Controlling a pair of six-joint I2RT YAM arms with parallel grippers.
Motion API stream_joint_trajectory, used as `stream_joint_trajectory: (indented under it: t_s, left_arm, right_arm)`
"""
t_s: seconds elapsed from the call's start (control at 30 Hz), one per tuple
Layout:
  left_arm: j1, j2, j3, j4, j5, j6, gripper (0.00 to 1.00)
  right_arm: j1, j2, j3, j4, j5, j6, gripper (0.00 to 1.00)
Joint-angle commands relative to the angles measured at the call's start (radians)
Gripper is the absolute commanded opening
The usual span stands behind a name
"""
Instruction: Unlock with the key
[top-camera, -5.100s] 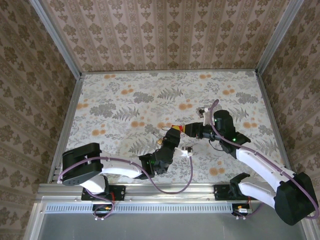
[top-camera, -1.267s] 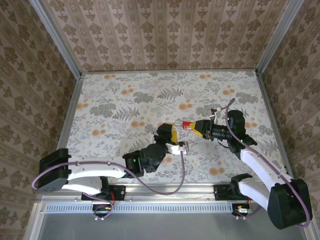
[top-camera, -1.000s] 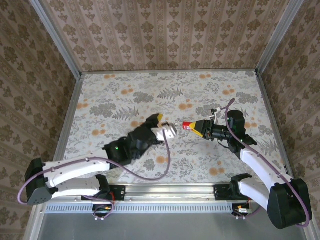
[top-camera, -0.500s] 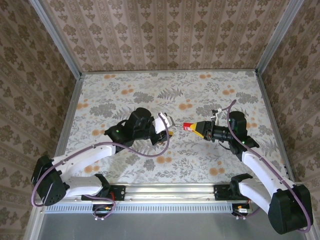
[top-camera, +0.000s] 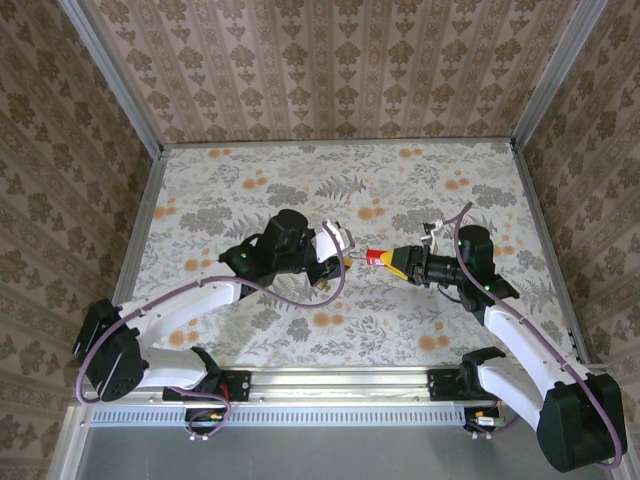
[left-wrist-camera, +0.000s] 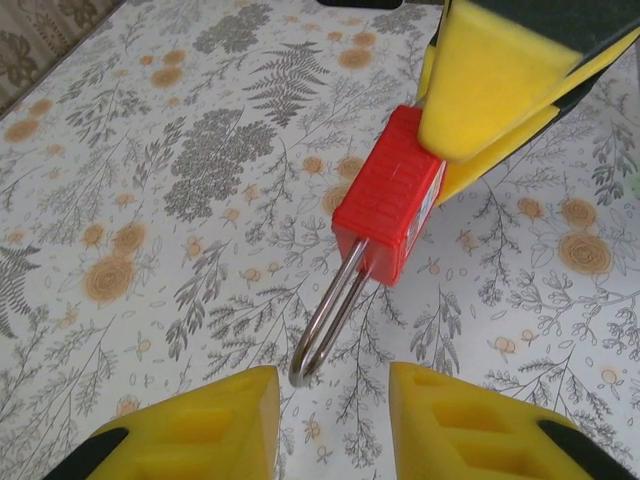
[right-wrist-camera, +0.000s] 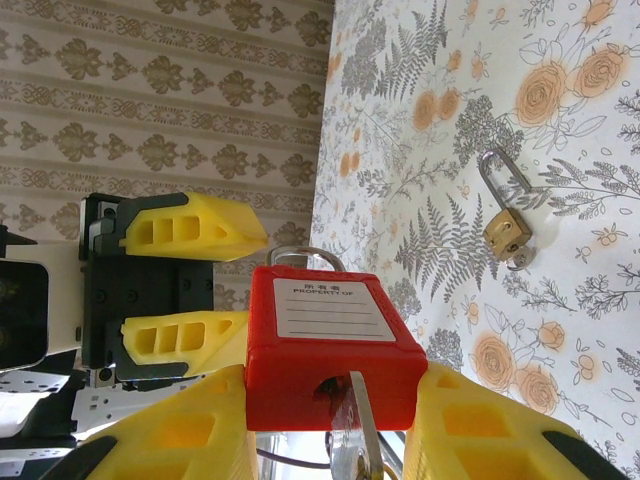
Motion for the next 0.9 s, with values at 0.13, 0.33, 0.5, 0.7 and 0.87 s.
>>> stream_joint_trajectory:
  t_s: [0.13,0.33,0.5,0.7,0.87]
  left_arm:
    - [0.011,0.005,-0.029,0.12,0.069,0.045,0.26]
    - [0.012,0.041,-0.005,0.085,0.113,0.051,0.26]
    - [0.013,0.049,-0.002,0.065,0.103,0.061,0.35]
    - [0.013,0.037,-0.015,0.073,0.068,0.075,0.4]
    - [0.016,0.051,-0.012,0.066,0.066,0.078,0.22]
  right_arm:
    - [0.015,-0.027,-0.006,0.0,-0.033,-0.011,0.24]
    - [0.021,-0.022,-0.006,0.007,-0.034,-0.012,0.24]
    - [0.022,-0.025,-0.007,0.004,-0.034,-0.013,0.23]
    - [0.028,-0.022,-0.007,0.005,-0.033,-0.017,0.24]
    - [0.032,-0.024,-0.006,0.004,-0.03,-0.016,0.23]
